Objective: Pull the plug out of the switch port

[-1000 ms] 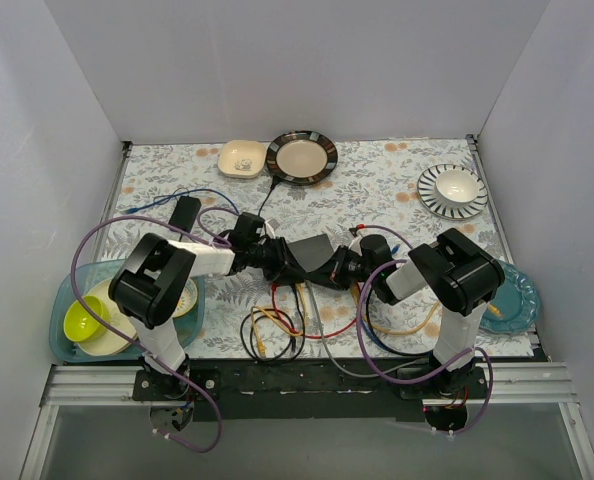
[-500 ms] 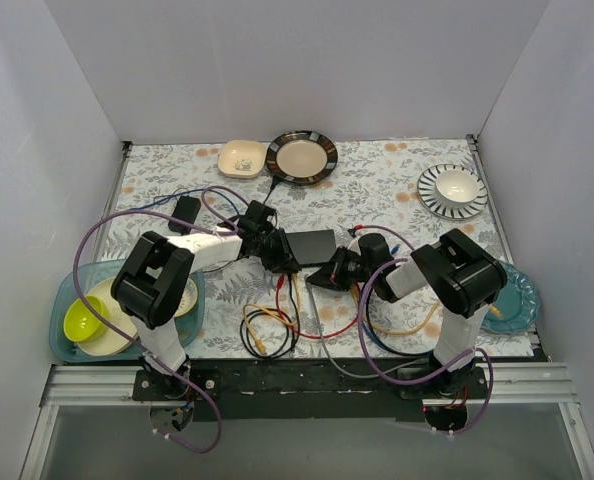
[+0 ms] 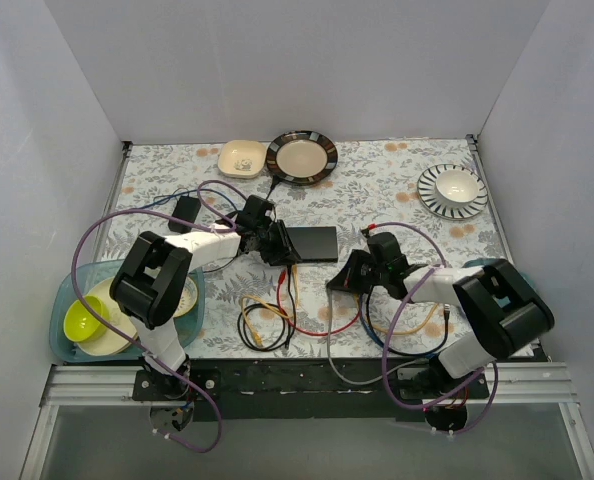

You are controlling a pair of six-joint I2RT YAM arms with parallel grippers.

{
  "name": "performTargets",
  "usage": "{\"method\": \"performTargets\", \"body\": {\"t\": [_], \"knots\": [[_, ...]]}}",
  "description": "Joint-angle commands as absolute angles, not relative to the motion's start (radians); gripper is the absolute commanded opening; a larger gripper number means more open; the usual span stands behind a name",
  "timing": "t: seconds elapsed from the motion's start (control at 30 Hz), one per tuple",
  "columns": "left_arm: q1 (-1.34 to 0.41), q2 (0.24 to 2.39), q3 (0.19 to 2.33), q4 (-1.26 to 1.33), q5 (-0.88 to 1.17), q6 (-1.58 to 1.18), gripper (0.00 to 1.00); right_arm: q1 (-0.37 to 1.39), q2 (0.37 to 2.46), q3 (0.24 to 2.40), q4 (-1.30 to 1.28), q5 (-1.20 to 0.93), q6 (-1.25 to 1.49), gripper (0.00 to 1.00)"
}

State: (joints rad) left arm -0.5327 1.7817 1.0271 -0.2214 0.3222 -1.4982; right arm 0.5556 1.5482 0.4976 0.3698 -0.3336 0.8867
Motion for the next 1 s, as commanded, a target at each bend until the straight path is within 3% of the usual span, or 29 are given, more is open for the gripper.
{"method": "performTargets", "body": {"t": [0.0,0.1,0.23,0.33,0.5,0.73,0.97], "knots": [[-0.497,1.66,1.005,-0.094,0.351,-1.522,0.29,0.537,1.411,0.583,-0.055,-0.042,0.637,0.01],[-0.476,1.648,0.999,-0.025,0.391,-1.565,0.34,0.529,1.373,0.603,-0.106,-0.006,0.6,0.01],[-0.442,1.669,1.017,0.041,0.426,-1.606,0.36,0.529,1.333,0.626,-0.057,-0.012,0.624,0.34],[-0.419,1.716,1.057,0.051,0.442,-1.614,0.37,0.548,1.298,0.659,0.021,-0.032,0.644,0.44],[-0.393,1.828,1.115,0.041,0.512,-1.609,0.36,0.594,1.382,0.788,0.096,-0.11,0.644,0.46],[-0.384,1.898,1.086,0.021,0.551,-1.603,0.33,0.653,1.671,0.896,0.258,-0.349,0.706,0.38],[-0.348,1.894,1.049,-0.021,0.535,-1.598,0.32,0.673,1.813,0.905,0.368,-0.394,0.804,0.36]]}}
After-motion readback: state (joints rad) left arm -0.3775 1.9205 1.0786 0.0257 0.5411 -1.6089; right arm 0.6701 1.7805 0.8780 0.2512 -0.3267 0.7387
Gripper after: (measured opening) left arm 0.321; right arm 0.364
